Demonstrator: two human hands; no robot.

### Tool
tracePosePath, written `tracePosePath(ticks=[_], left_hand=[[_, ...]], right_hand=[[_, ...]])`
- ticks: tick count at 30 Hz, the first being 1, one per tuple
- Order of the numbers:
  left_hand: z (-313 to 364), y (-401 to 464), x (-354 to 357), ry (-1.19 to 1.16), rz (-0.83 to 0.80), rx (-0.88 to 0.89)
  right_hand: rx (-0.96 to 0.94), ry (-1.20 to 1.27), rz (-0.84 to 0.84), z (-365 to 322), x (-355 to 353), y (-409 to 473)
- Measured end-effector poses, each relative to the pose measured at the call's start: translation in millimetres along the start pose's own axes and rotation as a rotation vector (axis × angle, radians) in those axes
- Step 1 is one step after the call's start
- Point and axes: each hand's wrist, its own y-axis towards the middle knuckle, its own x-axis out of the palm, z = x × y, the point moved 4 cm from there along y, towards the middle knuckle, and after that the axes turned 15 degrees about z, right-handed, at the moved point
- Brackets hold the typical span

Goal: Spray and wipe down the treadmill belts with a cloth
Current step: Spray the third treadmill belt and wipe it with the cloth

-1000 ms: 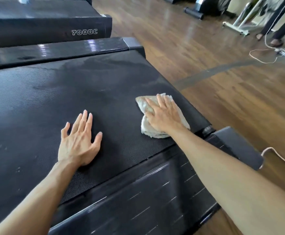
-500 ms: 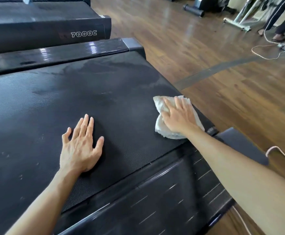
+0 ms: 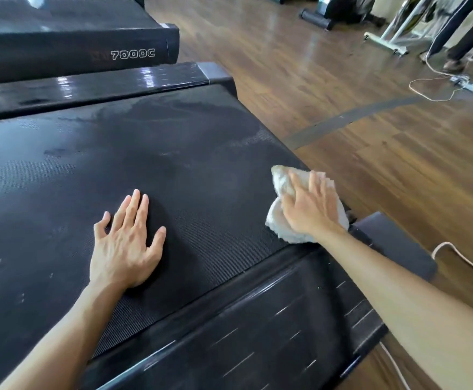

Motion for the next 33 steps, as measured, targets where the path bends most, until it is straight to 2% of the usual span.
tracePosePath(ticks=[2, 4, 6, 8, 10, 13, 17, 19, 23, 25, 27, 31, 33], left_hand=[[0, 0, 2, 0.004, 0.006, 0.001], [-1, 0, 2, 0.011, -0.001, -0.003], [1, 1, 3, 0.016, -0.009, 0.006], [-2, 0, 1, 0.017, -0.003, -0.002], [-1, 0, 1, 0.01, -0.005, -0.001], [1, 0, -1, 0.009, -0.015, 0.002], [0, 0, -1, 0.01, -0.015, -0.007], [0, 0, 1, 0.013, -0.02, -0.001], [0, 1, 3, 0.01, -0.023, 0.001], [-1, 0, 2, 0.015, -0.013, -0.005], [0, 0, 1, 0.009, -0.011, -0.006], [1, 1, 0, 0.014, -0.014, -0.003], [0, 1, 2, 0.013, -0.008, -0.004]], right_hand=[[0.094, 0.007, 0.03, -2, 5, 29], [0.098, -0.002, 0.064, -12, 4, 49], [-0.001, 0.009, 0.022, -21, 1, 49], [-0.178, 0.047, -0.029, -31, -2, 27], [-0.248, 0.042, 0.009, -26, -6, -3], [-0.008, -0.044, 0.049, -3, -3, -24], [0.325, -0.016, 0.081, -12, 4, 4], [0.34, -0.018, 0.077, -18, 3, 16], [0.068, 0.084, 0.012, -24, -3, -1], [0.019, 0.087, -0.034, -20, -1, -21], [0.096, 0.043, -0.066, -12, 3, -24], [0.394, 0.048, -0.027, -21, 7, 18], [0.427, -0.038, 0.012, -25, 4, 41]])
